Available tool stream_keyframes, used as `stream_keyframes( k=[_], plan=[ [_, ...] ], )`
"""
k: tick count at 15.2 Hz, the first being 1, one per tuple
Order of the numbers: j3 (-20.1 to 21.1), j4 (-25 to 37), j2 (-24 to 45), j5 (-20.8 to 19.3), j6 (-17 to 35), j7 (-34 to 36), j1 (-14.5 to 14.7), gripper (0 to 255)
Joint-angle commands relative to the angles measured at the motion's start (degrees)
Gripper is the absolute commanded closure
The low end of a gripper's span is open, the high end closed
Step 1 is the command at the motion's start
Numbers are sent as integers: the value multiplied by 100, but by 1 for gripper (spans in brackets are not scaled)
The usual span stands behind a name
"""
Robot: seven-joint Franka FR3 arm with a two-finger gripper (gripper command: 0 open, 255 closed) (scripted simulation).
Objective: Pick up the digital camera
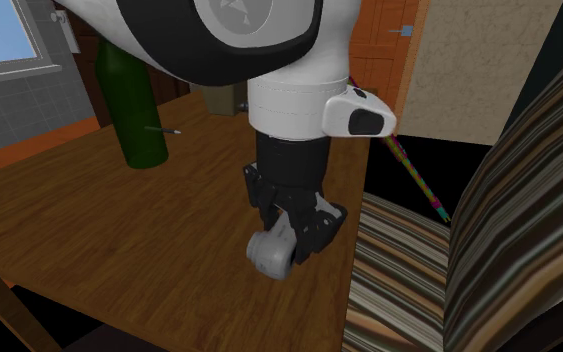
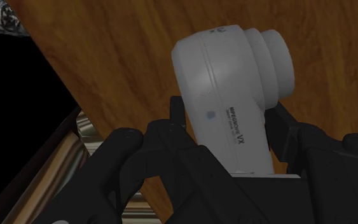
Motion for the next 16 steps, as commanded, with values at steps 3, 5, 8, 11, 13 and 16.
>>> stream_keyframes(
  k=[3, 5, 8, 11, 13, 16],
  plan=[
    [19, 218, -85, 7, -307, 9, 0, 255],
    [31, 350, -123, 14, -476, 15, 3, 255],
    [47, 555, -166, 24, -724, 24, 8, 255],
    [63, 769, -194, 35, -966, 32, 13, 255],
    [73, 916, -205, 42, -1124, 38, 17, 255],
    [78, 1002, -209, 46, -1214, 41, 19, 255]
  ],
)
